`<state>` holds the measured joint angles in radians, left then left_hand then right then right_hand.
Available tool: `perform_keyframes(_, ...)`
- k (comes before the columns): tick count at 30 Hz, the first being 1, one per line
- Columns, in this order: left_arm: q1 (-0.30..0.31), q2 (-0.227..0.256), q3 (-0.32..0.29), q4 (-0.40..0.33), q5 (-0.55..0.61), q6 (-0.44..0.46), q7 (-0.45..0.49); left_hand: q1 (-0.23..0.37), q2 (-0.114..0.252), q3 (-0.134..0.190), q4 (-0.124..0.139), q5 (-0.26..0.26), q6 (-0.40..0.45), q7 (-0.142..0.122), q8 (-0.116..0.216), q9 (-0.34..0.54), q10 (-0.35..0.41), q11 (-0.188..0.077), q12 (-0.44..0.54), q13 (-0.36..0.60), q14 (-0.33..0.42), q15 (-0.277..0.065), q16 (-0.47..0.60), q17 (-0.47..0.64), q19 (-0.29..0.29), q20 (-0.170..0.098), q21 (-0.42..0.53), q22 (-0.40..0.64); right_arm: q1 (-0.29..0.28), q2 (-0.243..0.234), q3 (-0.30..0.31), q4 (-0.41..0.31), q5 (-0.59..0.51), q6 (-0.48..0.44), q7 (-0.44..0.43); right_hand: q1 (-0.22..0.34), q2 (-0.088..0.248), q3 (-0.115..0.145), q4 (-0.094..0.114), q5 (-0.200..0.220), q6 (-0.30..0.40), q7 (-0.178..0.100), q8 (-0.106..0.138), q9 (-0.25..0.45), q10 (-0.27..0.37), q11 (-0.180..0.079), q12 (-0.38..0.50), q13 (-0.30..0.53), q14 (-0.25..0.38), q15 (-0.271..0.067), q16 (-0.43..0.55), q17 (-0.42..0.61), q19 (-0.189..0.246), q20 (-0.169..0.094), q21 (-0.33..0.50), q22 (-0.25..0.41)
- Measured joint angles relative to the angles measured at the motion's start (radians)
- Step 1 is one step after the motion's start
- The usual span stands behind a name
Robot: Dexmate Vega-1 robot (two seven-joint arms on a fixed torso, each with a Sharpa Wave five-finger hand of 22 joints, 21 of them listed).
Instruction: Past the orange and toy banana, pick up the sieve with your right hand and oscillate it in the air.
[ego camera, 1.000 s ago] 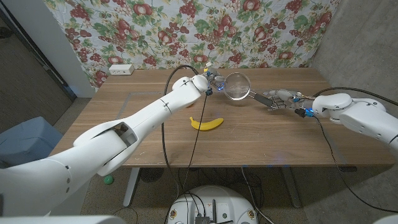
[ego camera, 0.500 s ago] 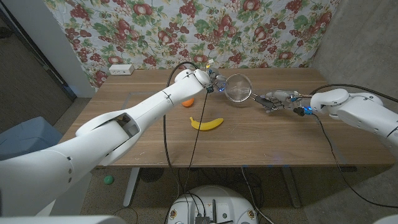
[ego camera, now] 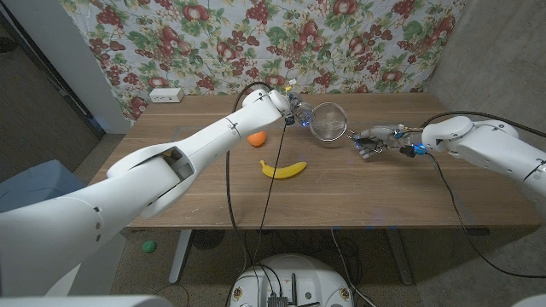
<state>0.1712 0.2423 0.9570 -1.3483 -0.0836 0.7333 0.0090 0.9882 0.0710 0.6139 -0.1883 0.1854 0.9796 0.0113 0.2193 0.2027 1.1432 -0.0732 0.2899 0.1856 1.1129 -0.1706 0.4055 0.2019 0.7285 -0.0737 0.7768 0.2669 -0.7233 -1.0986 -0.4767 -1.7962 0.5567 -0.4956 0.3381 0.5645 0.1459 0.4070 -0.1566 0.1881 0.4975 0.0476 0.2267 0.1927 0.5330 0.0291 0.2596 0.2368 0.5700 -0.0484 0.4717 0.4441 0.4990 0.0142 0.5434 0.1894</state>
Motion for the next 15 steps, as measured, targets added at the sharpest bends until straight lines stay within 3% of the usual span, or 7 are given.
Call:
perform_keyframes(2, -0.002, -0.001, 0.002, 0.004, -0.001, 0.000, -0.002, 0.003, -0.002, 0.000, 0.000, 0.000, 0.000, 0.000, 0.000, 0.000, 0.000, 0.000, -0.001, 0.000, 0.000, 0.000, 0.000, 0.000, -0.001, -0.001, 0.000, 0.000, 0.005, 0.002, -0.003, 0.000, -0.003, -0.005, 0.006, 0.014, 0.014, -0.005, 0.005, -0.011, 0.042, 0.003, 0.012, 0.001, 0.058, -0.002, 0.026, 0.016, 0.059, -0.007, 0.055, 0.041, 0.024, -0.008, 0.018, 0.004)
perform_keyframes(6, -0.007, -0.003, 0.005, 0.011, -0.004, -0.003, -0.008, 0.005, 0.000, -0.004, 0.004, 0.000, 0.000, 0.000, -0.004, 0.000, 0.000, 0.000, -0.005, 0.000, 0.000, 0.000, -0.003, 0.000, -0.001, -0.001, 0.004, 0.000, 0.010, 0.007, -0.005, 0.003, -0.004, -0.006, 0.010, 0.052, 0.052, 0.019, 0.029, -0.011, 0.169, 0.008, 0.051, 0.008, 0.218, -0.021, 0.103, 0.073, 0.208, -0.027, 0.199, 0.165, 0.077, -0.025, 0.076, 0.016)
perform_keyframes(10, -0.011, -0.005, 0.007, 0.016, -0.005, -0.006, -0.011, 0.008, 0.003, -0.006, 0.003, 0.000, 0.000, 0.000, -0.007, 0.002, 0.000, 0.000, -0.007, 0.000, 0.000, 0.000, -0.004, 0.000, -0.007, 0.004, 0.007, 0.000, 0.012, 0.011, -0.005, 0.008, -0.004, -0.002, 0.013, 0.138, 0.056, 0.089, 0.058, -0.011, 0.337, 0.012, 0.118, 0.043, 0.436, -0.052, 0.246, 0.205, 0.345, -0.067, 0.387, 0.368, 0.122, -0.048, 0.167, 0.036)
perform_keyframes(12, -0.013, -0.005, 0.008, 0.019, -0.006, -0.008, -0.014, 0.008, 0.003, -0.006, 0.003, 0.003, 0.000, 0.000, -0.007, 0.002, 0.000, 0.000, -0.007, 0.000, -0.001, -0.002, -0.004, -0.001, -0.007, 0.004, 0.007, 0.000, 0.012, 0.014, -0.005, 0.012, -0.003, 0.001, 0.013, 0.168, 0.054, 0.106, 0.072, -0.011, 0.381, 0.013, 0.141, 0.075, 0.490, -0.068, 0.322, 0.291, 0.377, -0.078, 0.474, 0.485, 0.137, -0.057, 0.216, 0.048)
perform_keyframes(15, -0.014, -0.006, 0.009, 0.022, -0.007, -0.010, -0.016, 0.007, 0.003, -0.006, 0.003, 0.004, 0.000, 0.000, -0.008, 0.002, 0.000, 0.000, -0.007, 0.000, -0.001, -0.002, -0.006, -0.002, -0.007, 0.004, 0.011, 0.000, 0.012, 0.016, -0.005, 0.014, 0.000, 0.005, 0.013, 0.191, 0.049, 0.115, 0.082, -0.011, 0.416, 0.009, 0.169, 0.127, 0.522, -0.089, 0.428, 0.430, 0.394, -0.089, 0.572, 0.639, 0.141, -0.061, 0.281, 0.063)
